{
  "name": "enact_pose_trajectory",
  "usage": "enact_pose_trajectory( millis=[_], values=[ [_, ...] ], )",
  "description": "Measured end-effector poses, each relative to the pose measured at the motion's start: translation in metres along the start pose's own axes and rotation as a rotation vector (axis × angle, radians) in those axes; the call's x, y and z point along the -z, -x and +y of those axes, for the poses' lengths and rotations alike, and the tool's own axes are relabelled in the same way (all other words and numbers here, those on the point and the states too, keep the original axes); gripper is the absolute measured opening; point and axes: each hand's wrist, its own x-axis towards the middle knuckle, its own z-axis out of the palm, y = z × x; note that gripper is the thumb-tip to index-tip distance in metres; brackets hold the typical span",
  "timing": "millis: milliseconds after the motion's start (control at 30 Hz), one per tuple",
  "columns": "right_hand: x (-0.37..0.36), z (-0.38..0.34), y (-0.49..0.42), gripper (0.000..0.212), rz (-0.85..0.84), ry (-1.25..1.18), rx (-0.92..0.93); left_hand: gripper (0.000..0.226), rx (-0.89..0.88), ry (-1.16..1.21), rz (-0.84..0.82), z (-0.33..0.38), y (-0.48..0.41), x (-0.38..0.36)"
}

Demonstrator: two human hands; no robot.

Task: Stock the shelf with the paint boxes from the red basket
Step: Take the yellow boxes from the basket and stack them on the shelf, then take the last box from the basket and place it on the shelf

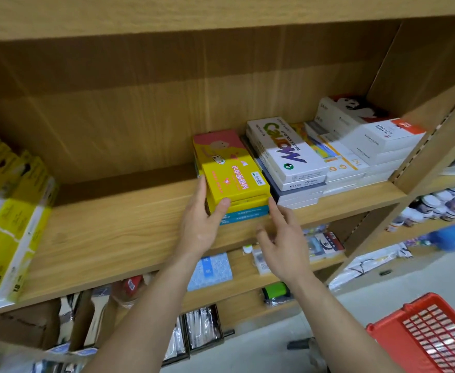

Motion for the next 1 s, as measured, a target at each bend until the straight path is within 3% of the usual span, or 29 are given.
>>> enact_pose_trajectory(
  millis=[400, 533, 633, 700, 767, 867, 1000],
  values=[
    [-0.007, -0.003, -0.006, 0.094, -0.097, 0.078, -0.019, 0.089, -0.019, -0.175, -0.134, 0.016, -0.011, 0.009],
    [0.007, 0.003, 0.004, 0.084, -0.06, 0.005, -0.054, 0.076, -0.124, -0.231, 0.033, 0.034, 0.011, 0.017],
    [0.025, 0.021, 0.019, 0.074, -0.025, 0.003, -0.053, 0.049, -0.324, -0.183, 0.132, 0.049, 0.048, 0.012],
    [0.04, 0.043, 0.032, 0.065, -0.019, 0.023, -0.06, 0.035, -0.36, -0.141, 0.006, 0.057, 0.073, -0.008],
    [0.056, 0.074, 0.046, 0.058, -0.024, 0.042, -0.131, 0.031, -0.302, -0.128, -0.22, 0.062, 0.093, -0.039],
    [0.083, 0.133, 0.074, 0.055, -0.028, 0.064, -0.314, 0.036, -0.202, -0.226, -0.546, 0.058, 0.112, -0.104],
    [0.119, 0.228, 0.131, 0.053, -0.014, 0.089, -0.618, 0.037, -0.122, -0.33, -0.831, 0.038, 0.13, -0.2]
  ],
)
